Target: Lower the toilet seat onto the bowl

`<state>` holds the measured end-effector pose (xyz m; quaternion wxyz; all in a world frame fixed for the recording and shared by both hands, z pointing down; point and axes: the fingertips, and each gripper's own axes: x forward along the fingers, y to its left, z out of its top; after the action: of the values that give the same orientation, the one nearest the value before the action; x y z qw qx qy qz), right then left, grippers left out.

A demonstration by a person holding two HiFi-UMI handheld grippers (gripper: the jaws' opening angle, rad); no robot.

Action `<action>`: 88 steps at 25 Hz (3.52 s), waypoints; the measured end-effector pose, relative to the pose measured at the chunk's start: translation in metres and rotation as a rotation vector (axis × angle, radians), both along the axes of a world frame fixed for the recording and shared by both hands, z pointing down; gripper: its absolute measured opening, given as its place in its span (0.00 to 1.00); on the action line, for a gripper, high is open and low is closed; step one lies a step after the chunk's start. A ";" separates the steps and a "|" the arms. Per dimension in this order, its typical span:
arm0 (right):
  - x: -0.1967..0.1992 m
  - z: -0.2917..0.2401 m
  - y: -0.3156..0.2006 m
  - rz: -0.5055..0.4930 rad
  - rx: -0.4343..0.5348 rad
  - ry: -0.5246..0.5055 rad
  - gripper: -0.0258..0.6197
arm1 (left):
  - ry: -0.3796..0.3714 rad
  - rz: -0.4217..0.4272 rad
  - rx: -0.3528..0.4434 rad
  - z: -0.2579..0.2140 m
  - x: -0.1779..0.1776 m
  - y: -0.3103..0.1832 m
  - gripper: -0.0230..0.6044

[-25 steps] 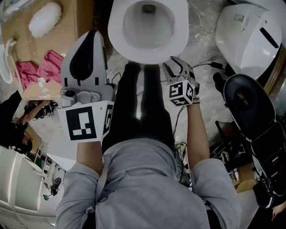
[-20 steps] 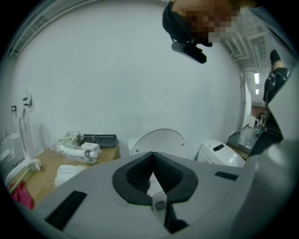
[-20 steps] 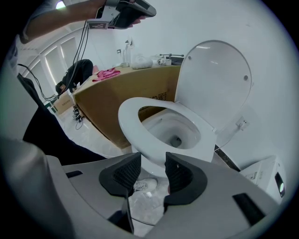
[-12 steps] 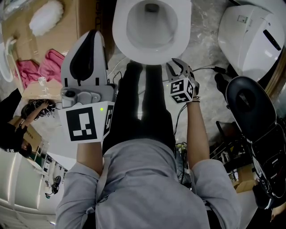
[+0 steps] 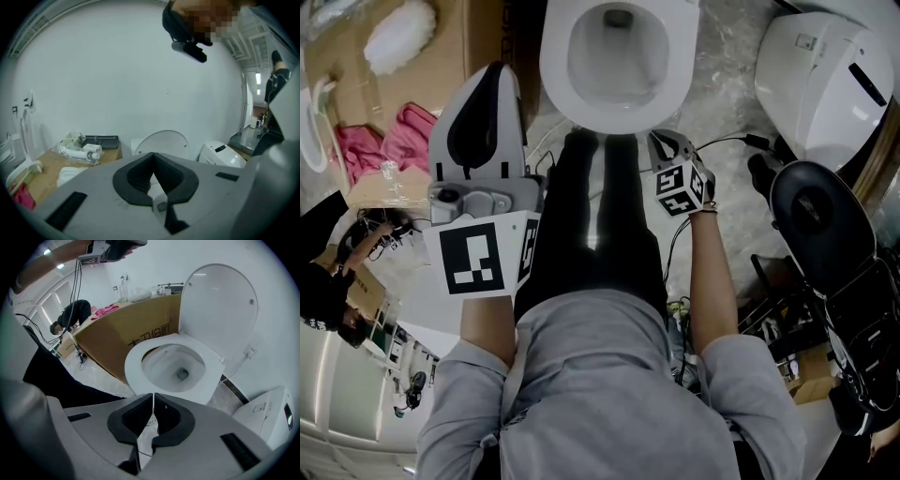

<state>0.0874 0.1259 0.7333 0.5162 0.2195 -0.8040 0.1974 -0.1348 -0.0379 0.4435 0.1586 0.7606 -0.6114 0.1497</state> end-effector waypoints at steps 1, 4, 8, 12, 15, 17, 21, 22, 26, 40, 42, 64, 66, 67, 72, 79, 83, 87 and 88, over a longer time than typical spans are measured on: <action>-0.001 -0.003 0.001 -0.006 -0.007 -0.004 0.05 | 0.002 0.000 0.003 -0.002 0.000 -0.001 0.03; -0.007 -0.012 0.002 -0.025 -0.035 -0.027 0.04 | 0.006 0.004 0.015 -0.009 0.002 -0.003 0.04; -0.016 -0.031 0.004 -0.049 -0.068 -0.072 0.04 | 0.010 0.002 0.031 -0.021 0.005 -0.005 0.04; -0.023 -0.049 0.003 -0.036 -0.100 -0.118 0.04 | 0.014 0.002 0.050 -0.032 0.006 -0.007 0.03; -0.026 -0.062 0.004 -0.041 -0.126 -0.138 0.04 | 0.017 -0.001 0.063 -0.041 0.007 -0.009 0.03; -0.026 -0.073 0.001 -0.046 -0.131 -0.148 0.04 | 0.021 0.000 0.074 -0.049 0.009 -0.012 0.04; -0.028 -0.100 -0.011 -0.029 -0.119 -0.198 0.04 | 0.032 0.018 0.091 -0.065 0.020 -0.015 0.03; -0.030 -0.107 -0.014 -0.023 -0.113 -0.213 0.04 | 0.035 0.023 0.094 -0.068 0.023 -0.015 0.03; -0.034 -0.138 -0.025 -0.024 -0.093 -0.256 0.04 | 0.043 0.035 0.112 -0.083 0.032 -0.016 0.04; -0.047 -0.232 -0.055 -0.072 -0.025 -0.407 0.04 | 0.017 0.050 0.166 -0.131 0.042 -0.024 0.03; -0.051 -0.253 -0.065 -0.047 0.004 -0.458 0.04 | 0.018 0.051 0.172 -0.136 0.042 -0.023 0.03; -0.060 -0.443 -0.134 -0.029 0.277 -0.787 0.04 | -0.006 0.072 0.289 -0.211 0.050 -0.034 0.04; -0.062 -0.459 -0.140 -0.031 0.319 -0.809 0.04 | -0.010 0.070 0.298 -0.217 0.049 -0.035 0.04; -0.062 -0.468 -0.143 -0.031 0.337 -0.823 0.04 | -0.012 0.068 0.303 -0.220 0.048 -0.035 0.04; -0.061 -0.516 -0.155 -0.006 0.425 -0.909 0.04 | -0.027 0.068 0.325 -0.238 0.045 -0.036 0.04; -0.041 -0.562 -0.180 0.135 0.615 -0.937 0.04 | -0.039 0.062 0.350 -0.258 0.045 -0.035 0.04; -0.028 -0.580 -0.191 0.219 0.689 -0.942 0.04 | -0.044 0.068 0.370 -0.272 0.049 -0.038 0.04; -0.014 -0.594 -0.205 0.304 0.725 -0.952 0.04 | -0.046 0.072 0.375 -0.284 0.055 -0.044 0.04; -0.009 -0.598 -0.208 0.326 0.738 -0.952 0.04 | -0.047 0.074 0.375 -0.287 0.058 -0.045 0.04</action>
<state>0.0787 -0.0824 0.1354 -0.0453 0.3913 -0.9173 0.0591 -0.0771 -0.0826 0.1567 -0.0058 0.7950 -0.6039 0.0566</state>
